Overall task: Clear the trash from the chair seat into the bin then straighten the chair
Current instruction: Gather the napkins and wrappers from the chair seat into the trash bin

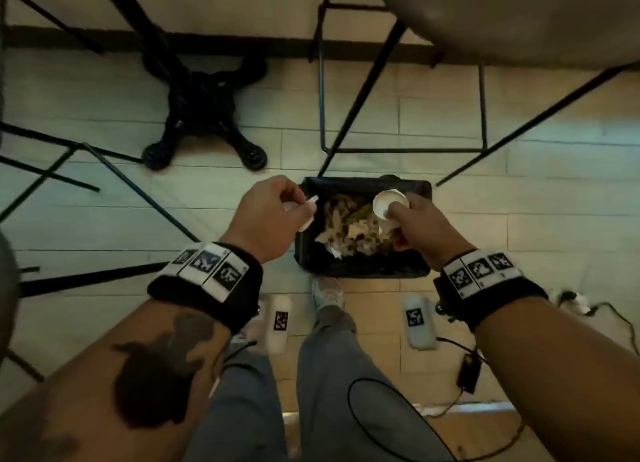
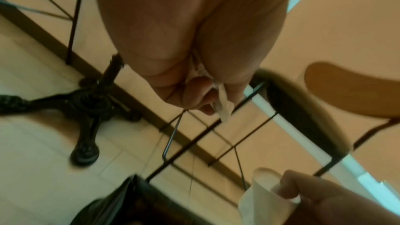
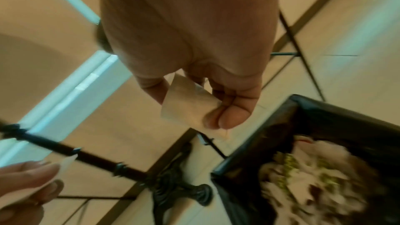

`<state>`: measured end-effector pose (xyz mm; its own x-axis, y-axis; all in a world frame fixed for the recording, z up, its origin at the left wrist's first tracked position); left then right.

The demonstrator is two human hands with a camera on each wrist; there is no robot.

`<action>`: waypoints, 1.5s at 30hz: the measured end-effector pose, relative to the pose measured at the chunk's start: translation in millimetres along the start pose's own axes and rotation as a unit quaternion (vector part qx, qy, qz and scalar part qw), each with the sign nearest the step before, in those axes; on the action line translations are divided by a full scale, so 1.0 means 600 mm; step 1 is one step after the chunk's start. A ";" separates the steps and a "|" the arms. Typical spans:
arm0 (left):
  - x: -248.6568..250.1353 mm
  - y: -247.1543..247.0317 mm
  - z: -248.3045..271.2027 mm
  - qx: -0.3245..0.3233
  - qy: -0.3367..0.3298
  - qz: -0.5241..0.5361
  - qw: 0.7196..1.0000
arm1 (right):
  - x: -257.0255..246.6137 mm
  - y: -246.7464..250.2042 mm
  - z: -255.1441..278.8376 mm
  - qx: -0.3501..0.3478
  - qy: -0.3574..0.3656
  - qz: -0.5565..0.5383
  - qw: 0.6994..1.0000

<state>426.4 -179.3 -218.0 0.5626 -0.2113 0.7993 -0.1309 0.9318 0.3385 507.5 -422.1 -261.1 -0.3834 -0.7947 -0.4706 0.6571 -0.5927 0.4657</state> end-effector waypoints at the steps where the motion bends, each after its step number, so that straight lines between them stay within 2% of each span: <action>1: -0.012 -0.039 -0.022 -0.020 0.012 -0.011 1.000 | 0.033 0.001 -0.022 -0.001 -0.024 -0.015 1.000; 4: -0.052 -0.134 -0.074 -0.056 0.055 -0.027 0.997 | 0.113 -0.007 -0.080 -0.008 -0.075 -0.043 0.996; 7: -0.103 -0.202 -0.115 -0.061 0.098 -0.036 0.993 | 0.177 -0.024 -0.131 -0.017 -0.121 -0.074 0.990; 14: -0.214 -0.291 -0.162 -0.066 0.178 -0.006 0.982 | 0.281 -0.056 -0.214 -0.038 -0.200 -0.137 0.969; 15: -0.223 -0.301 -0.163 -0.084 0.184 -0.001 0.979 | 0.290 -0.062 -0.221 -0.043 -0.208 -0.144 0.966; 17: -0.233 -0.321 -0.158 -0.160 0.178 -0.032 0.970 | 0.304 -0.077 -0.226 -0.070 -0.229 -0.171 0.956; 18: -0.237 -0.327 -0.155 -0.194 0.176 -0.057 0.964 | 0.307 -0.084 -0.224 -0.083 -0.241 -0.188 0.949; 20: -0.250 -0.326 -0.149 -0.220 0.188 -0.083 0.954 | 0.308 -0.092 -0.218 -0.097 -0.252 -0.209 0.940; 23: -0.268 -0.306 -0.136 -0.209 0.215 -0.070 0.951 | 0.297 -0.094 -0.203 -0.101 -0.237 -0.191 0.947; 27: -0.239 -0.247 -0.098 -0.178 0.200 -0.015 0.963 | 0.264 -0.100 -0.167 -0.092 -0.230 -0.116 0.962; 30: -0.191 -0.182 -0.046 -0.175 0.206 0.041 0.962 | 0.214 -0.107 -0.128 -0.087 -0.180 -0.007 0.980; 33: -0.112 -0.092 0.026 -0.177 0.156 0.083 0.968 | 0.122 -0.114 -0.080 -0.069 -0.087 0.119 0.987; 35: -0.058 -0.016 0.082 -0.174 0.107 0.090 0.975 | 0.038 -0.121 -0.031 -0.064 -0.023 0.178 0.982; 38: 0.009 0.117 0.168 -0.141 0.030 0.112 0.983 | -0.071 -0.134 0.013 -0.051 0.086 0.275 0.956; 39: 0.027 0.166 0.197 -0.114 0.002 0.124 0.986 | -0.128 -0.139 0.042 -0.047 0.124 0.277 0.952; 42: 0.053 0.307 0.287 -0.014 -0.058 0.155 0.986 | -0.331 -0.189 0.180 -0.091 0.221 0.261 0.935; 45: 0.044 0.439 0.372 0.131 -0.092 0.170 0.972 | -0.482 -0.252 0.287 -0.129 0.292 0.286 0.903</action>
<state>224.5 -5.3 2.8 0.2985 0.0249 0.9541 -0.5006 0.8552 0.1344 407.5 -125.4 -66.6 0.4249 -0.7119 -0.5591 0.7980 0.0029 0.6027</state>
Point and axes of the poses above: each hand's wrist, its own z-axis away from the middle knuckle, its own y-axis out of the back of the hand, x = y × z, the point moved 5 cm from there along -z, towards the middle knuckle, and after that the axes turned 12 degrees about z, right-handed, at the moved point
